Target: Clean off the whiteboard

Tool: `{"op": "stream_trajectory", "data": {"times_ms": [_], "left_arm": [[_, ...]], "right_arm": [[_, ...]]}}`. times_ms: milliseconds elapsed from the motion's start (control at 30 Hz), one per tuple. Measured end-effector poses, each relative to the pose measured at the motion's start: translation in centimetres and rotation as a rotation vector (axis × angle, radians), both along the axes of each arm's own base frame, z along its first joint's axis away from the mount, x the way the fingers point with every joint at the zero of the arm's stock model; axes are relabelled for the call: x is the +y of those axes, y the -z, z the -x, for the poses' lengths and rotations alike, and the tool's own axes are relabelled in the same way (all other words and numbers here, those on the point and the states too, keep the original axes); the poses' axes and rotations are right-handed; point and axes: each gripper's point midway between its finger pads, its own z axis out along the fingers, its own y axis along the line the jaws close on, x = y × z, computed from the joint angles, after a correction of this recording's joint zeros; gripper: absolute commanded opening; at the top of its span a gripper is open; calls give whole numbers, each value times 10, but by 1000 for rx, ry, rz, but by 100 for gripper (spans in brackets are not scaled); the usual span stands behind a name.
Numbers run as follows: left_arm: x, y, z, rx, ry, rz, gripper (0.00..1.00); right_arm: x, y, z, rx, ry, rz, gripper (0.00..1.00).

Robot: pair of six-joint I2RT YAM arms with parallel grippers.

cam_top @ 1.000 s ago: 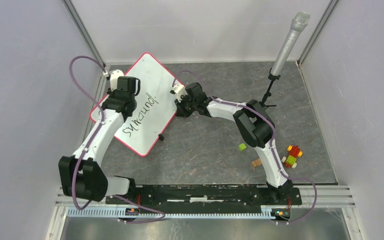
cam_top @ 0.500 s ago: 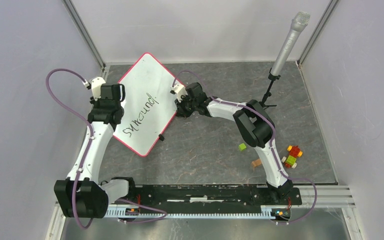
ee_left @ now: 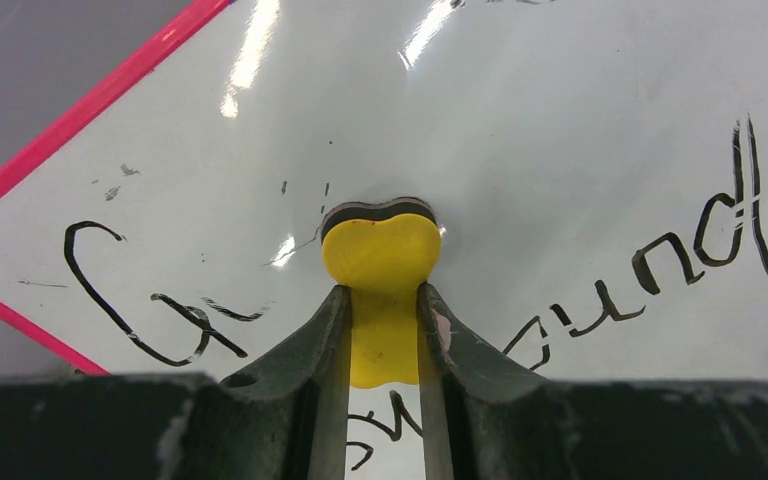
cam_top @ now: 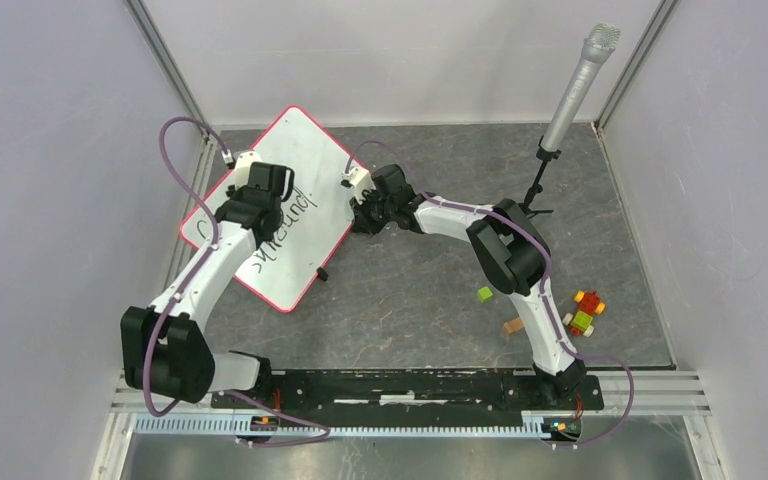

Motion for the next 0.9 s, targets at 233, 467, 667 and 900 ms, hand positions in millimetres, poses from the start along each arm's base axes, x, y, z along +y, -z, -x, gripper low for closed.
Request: {"op": "stream_trajectory", "data": {"times_ms": [233, 467, 667, 900], "left_arm": [[-1, -5, 1, -15, 7, 8, 21], [14, -9, 6, -47, -43, 44, 22], [60, -39, 39, -172, -208, 15, 25], [91, -53, 65, -240, -340, -20, 24]], "right_arm": [[0, 0, 0, 5, 3, -2, 0], [0, 0, 1, 6, 0, -4, 0], [0, 1, 1, 8, 0, -2, 0], [0, 2, 1, 10, -1, -3, 0]]}}
